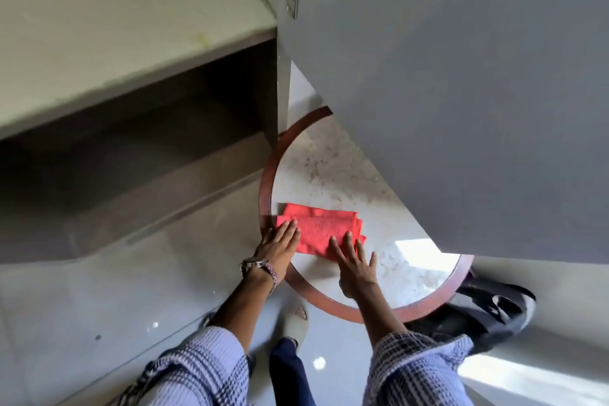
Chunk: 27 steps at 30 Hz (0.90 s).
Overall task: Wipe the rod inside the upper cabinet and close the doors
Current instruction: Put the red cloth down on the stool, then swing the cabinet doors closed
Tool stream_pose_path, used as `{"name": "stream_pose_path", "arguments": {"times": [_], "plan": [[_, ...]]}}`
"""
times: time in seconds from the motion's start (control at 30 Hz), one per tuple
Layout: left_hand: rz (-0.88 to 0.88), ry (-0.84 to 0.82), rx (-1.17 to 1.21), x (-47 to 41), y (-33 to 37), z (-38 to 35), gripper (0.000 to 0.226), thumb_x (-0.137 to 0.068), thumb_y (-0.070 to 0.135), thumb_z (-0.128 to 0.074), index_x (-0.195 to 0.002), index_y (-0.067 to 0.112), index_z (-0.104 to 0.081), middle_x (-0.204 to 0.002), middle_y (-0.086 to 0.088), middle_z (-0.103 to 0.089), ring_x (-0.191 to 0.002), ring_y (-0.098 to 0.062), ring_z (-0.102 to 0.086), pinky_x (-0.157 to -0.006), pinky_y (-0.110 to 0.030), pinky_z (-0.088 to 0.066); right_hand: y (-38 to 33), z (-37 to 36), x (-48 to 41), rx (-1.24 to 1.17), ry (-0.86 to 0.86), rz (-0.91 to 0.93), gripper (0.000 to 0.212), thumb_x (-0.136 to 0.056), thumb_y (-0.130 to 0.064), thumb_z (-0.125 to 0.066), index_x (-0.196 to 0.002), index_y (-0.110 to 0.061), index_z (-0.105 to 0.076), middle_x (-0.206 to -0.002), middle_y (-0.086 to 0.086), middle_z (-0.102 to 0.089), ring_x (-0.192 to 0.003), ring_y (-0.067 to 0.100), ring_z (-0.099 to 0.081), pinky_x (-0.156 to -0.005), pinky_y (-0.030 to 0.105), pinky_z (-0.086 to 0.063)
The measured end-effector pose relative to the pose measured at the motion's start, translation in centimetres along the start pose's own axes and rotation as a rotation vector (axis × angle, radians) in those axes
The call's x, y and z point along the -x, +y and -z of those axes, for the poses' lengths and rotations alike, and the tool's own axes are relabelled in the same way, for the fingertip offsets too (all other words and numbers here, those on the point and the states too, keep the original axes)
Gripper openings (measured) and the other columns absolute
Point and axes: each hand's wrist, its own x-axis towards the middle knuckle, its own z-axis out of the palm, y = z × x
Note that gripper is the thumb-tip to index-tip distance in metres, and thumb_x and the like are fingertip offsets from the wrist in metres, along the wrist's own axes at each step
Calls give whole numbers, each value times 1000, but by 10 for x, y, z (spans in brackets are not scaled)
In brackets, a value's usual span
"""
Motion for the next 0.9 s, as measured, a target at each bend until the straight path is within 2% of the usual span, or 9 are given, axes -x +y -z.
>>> {"name": "stream_pose_path", "arguments": {"times": [0.1,0.2,0.33,0.43,0.5,0.57,0.67,0.77,0.9], "plan": [[2,3,3,16,-10,35,72,-98,-1,-40,-160,8,-4,-169,-8,3,-157,-23,4,-129,-45,-9,-6,26,1,52,4,-21,77,-103,-13,-43,-162,-29,3,-170,13,11,-157,39,9,-126,65,-6],[-12,145,39,38,-11,114,73,-105,17,-47,-159,9,1,-169,-9,6,-157,-23,4,-129,-44,-7,-19,69,26,-114,223,-12,80,-98,-6,-46,-163,-25,-2,-171,16,7,-158,36,6,-129,57,-9],[-280,681,167,97,24,275,70,-102,20,-55,-156,-3,-17,-165,-21,-10,-154,-37,-14,-125,-52,-21,-50,143,122,-491,668,67,82,-87,4,-52,-161,-17,-23,-167,19,-22,-155,33,-24,-127,43,-28],[-563,1177,22,171,81,400,62,-101,15,-48,-155,-3,-20,-163,-21,-21,-153,-34,-19,-125,-49,-22,-49,170,222,-663,1113,29,69,-82,8,-66,-145,-10,-49,-143,19,-58,-130,33,-57,-112,40,-44],[-773,1389,-161,222,118,467,63,-103,14,-43,-157,1,-15,-165,-17,-16,-155,-30,-13,-128,-46,-15,-49,189,278,-812,1441,-22,54,-88,-5,-66,-139,-14,-50,-134,13,-63,-124,29,-59,-112,33,-44],[-937,1495,-411,276,157,524,61,-103,14,-41,-158,1,-16,-166,-15,-18,-155,-30,-15,-128,-47,-12,-38,230,334,-911,1679,-72,62,-91,-20,-64,-147,-15,-40,-146,11,-52,-138,23,-47,-122,28,-31],[-876,1509,-757,313,192,585,52,-107,18,-35,-154,-2,-29,-162,-17,-32,-151,-31,-27,-125,-50,-25,-24,305,373,-992,1631,-73,85,-87,-24,-72,-157,-7,-26,-161,11,-34,-151,22,-29,-127,32,-22],[-627,1407,-1006,354,204,618,54,-104,31,-41,-147,-2,-44,-156,-16,-43,-147,-28,-37,-115,-56,-39,-31,353,414,-1114,1474,-61,94,-84,-22,-77,-158,-4,-23,-159,13,-34,-149,25,-31,-126,35,-27],[-436,1322,-1148,398,200,606,50,-96,47,-49,-124,9,-67,-134,-9,-64,-133,-25,-53,-104,-54,-40,-44,352,436,-1171,1446,-118,76,-82,-32,-77,-146,-11,-40,-135,10,-54,-129,28,-49,-112,36,-43]]}}
